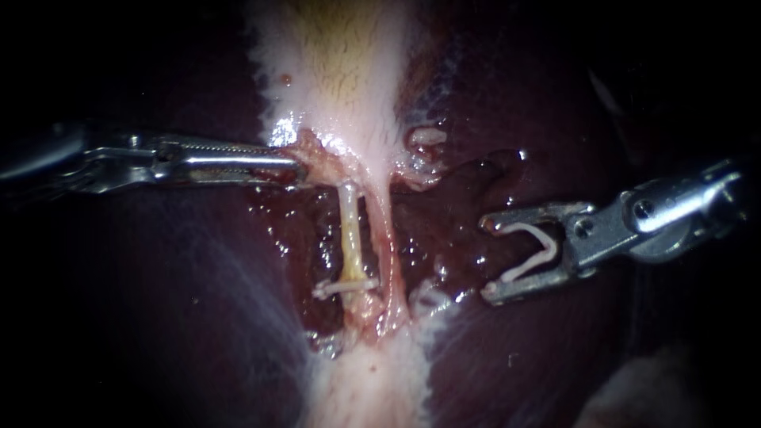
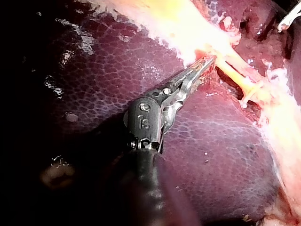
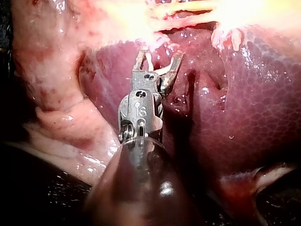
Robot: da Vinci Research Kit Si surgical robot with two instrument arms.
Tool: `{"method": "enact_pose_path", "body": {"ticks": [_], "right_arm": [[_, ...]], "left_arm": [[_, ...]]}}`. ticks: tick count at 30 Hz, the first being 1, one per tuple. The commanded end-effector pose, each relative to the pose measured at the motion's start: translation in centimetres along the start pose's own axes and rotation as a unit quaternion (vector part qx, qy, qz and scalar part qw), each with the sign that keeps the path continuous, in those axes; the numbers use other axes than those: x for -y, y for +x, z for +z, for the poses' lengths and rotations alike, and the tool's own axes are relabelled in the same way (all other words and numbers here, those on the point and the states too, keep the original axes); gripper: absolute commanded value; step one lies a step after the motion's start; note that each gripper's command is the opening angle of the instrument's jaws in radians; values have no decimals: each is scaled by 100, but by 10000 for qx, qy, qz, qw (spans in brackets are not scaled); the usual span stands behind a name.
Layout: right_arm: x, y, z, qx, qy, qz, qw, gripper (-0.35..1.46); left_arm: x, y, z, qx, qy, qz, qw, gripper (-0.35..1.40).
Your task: Clipping second clip left tube
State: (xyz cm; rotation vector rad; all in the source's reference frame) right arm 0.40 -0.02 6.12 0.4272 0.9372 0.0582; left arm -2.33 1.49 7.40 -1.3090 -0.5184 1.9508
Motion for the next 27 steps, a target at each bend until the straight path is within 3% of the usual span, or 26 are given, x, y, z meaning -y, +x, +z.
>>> {"method": "enact_pose_path", "body": {"ticks": [1, 10, 14, 19, 23, 27], "right_arm": [[0, 0, 0, 0, 0, 0, 10000, 50], [0, 0, 0, 0, 1, -1, 10000, 50], [0, -1, -1, 0, 3, -2, 10000, 50], [0, -1, -1, 0, 3, -2, 10000, 50], [0, -1, -1, 0, 3, -2, 10000, 50], [1, 1, -1, -1, 6, -2, 10000, 50]], "left_arm": [[0, 0, -1, -1, -3, 0, 10000, -35], [-5, 15, -24, 16, -68, -42, 10000, -35], [-18, 33, -48, 0, -50, -96, 9999, -35], [-41, 64, -83, -136, -28, -136, 9998, -35], [-54, 79, -95, -207, -46, -66, 9998, -35], [-56, 81, -97, -221, -52, -72, 9997, -35]]}}
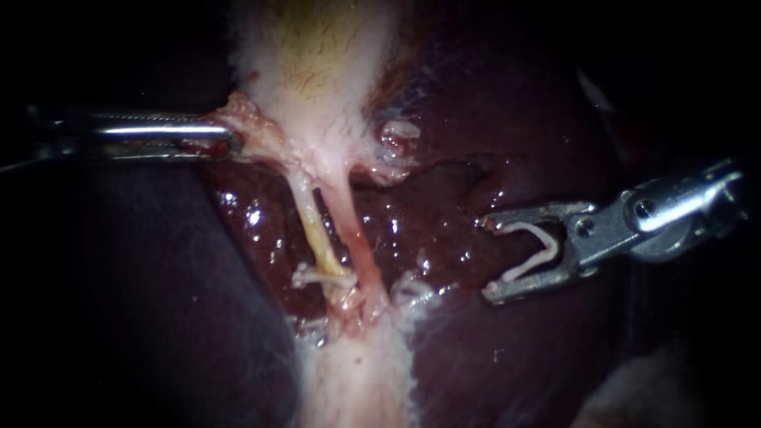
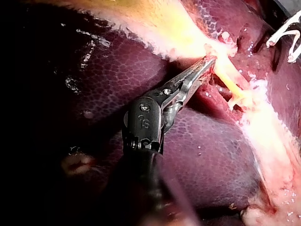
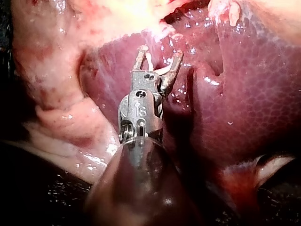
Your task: Clipping second clip left tube
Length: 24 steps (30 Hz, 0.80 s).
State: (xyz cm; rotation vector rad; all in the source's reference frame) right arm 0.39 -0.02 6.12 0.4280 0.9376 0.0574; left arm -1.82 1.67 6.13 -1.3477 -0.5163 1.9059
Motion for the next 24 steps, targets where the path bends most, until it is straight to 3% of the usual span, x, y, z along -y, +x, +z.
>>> {"method": "enact_pose_path", "body": {"ticks": [1, 5, 15, 24], "right_arm": [[1, 3, 0, -1, 2, 0, 10000, 50], [6, 12, 7, -12, 42, 0, 10000, 50], [22, 61, 48, -429, 283, 651, 9966, 49], [16, 78, 91, -483, 316, 894, 9943, 49]], "left_arm": [[1, -1, 0, -3, -1, 3, 10000, -35], [4, -3, 0, -5, 10, 7, 10000, -35], [4, -5, 3, -8, 23, 12, 10000, -35], [4, -6, 6, -11, 31, 17, 10000, -35]]}}
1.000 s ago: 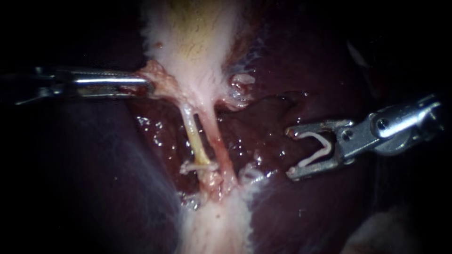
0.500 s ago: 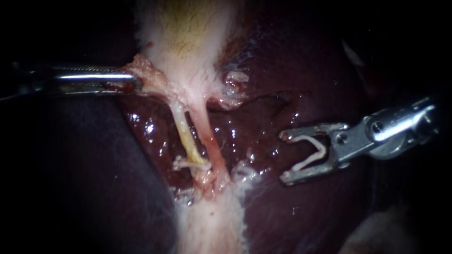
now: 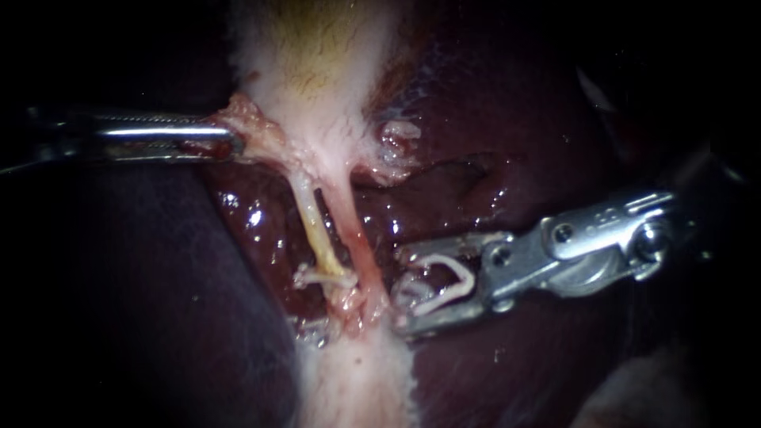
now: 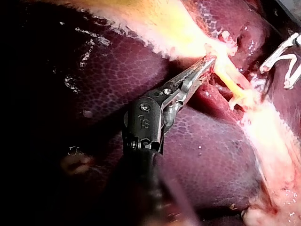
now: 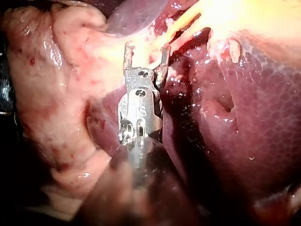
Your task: Clipping second clip left tube
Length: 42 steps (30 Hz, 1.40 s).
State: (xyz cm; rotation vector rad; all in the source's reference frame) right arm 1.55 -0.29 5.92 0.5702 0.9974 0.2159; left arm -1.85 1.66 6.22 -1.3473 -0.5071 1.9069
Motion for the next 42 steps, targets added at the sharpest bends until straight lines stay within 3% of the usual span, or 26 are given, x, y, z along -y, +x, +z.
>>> {"method": "enact_pose_path", "body": {"ticks": [1, 17, 30, 42], "right_arm": [[-2, 0, 5, 7, 14, 22, 10000, 49], [-30, -17, 57, -9, 138, 424, 9990, 49], [-53, -36, 62, -11, 106, 548, 9984, 48], [-68, -35, 71, -14, 60, 564, 9984, 48]], "left_arm": [[0, 0, 0, 0, 1, 1, 10000, -35], [0, 0, 1, 0, 3, 1, 10000, -35], [-1, 0, 1, -1, 5, 1, 10000, -35], [-1, 0, 1, -1, 6, 2, 10000, -35]]}}
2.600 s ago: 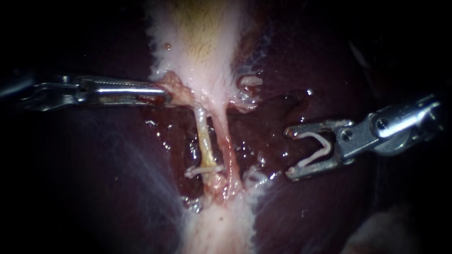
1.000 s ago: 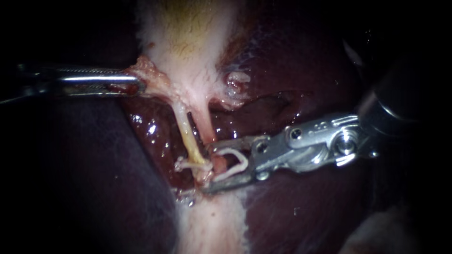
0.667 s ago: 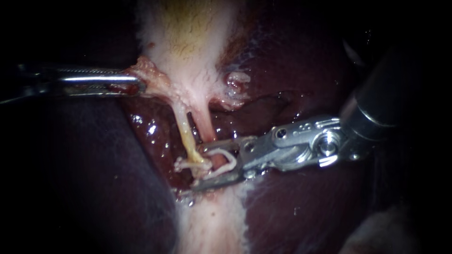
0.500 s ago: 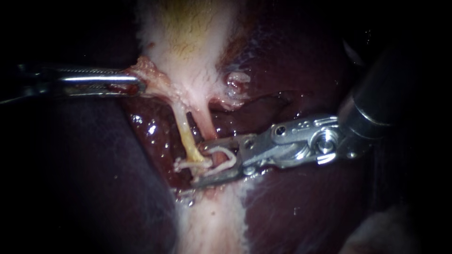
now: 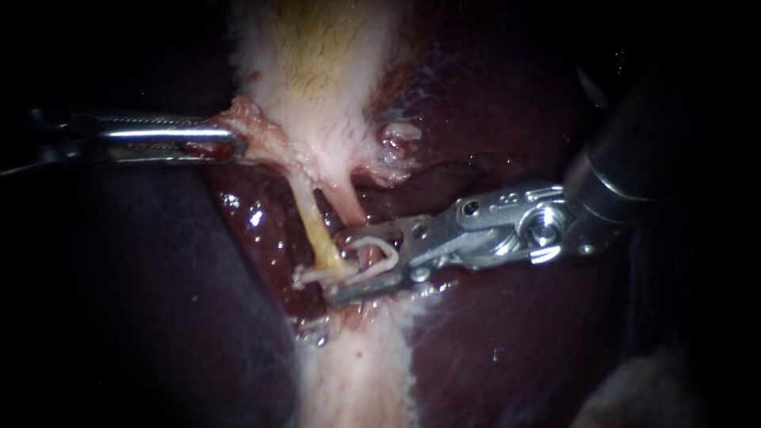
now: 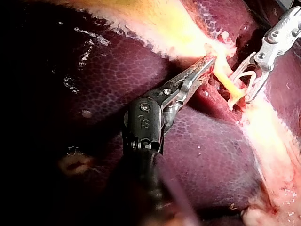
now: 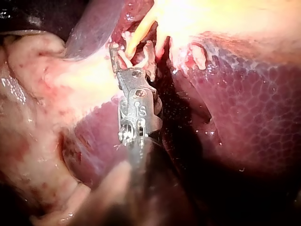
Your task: Clipping second clip left tube
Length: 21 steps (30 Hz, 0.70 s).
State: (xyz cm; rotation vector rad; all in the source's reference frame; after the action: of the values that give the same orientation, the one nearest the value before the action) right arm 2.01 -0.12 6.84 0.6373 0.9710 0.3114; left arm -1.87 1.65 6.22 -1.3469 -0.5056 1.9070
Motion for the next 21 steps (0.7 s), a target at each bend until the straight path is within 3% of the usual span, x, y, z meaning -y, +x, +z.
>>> {"method": "enact_pose_path", "body": {"ticks": [1, 13, 21], "right_arm": [[-1, 0, 1, 2, 0, 0, 10000, 48], [-8, 1, 9, 3, 11, 30, 10000, 48], [-5, 3, 25, -187, 239, 145, 9994, 48]], "left_arm": [[0, 0, 0, 0, 1, 0, 10000, -35], [0, 0, 1, -1, 4, 1, 10000, -35], [0, -1, 2, -2, 8, 3, 10000, -35]]}}
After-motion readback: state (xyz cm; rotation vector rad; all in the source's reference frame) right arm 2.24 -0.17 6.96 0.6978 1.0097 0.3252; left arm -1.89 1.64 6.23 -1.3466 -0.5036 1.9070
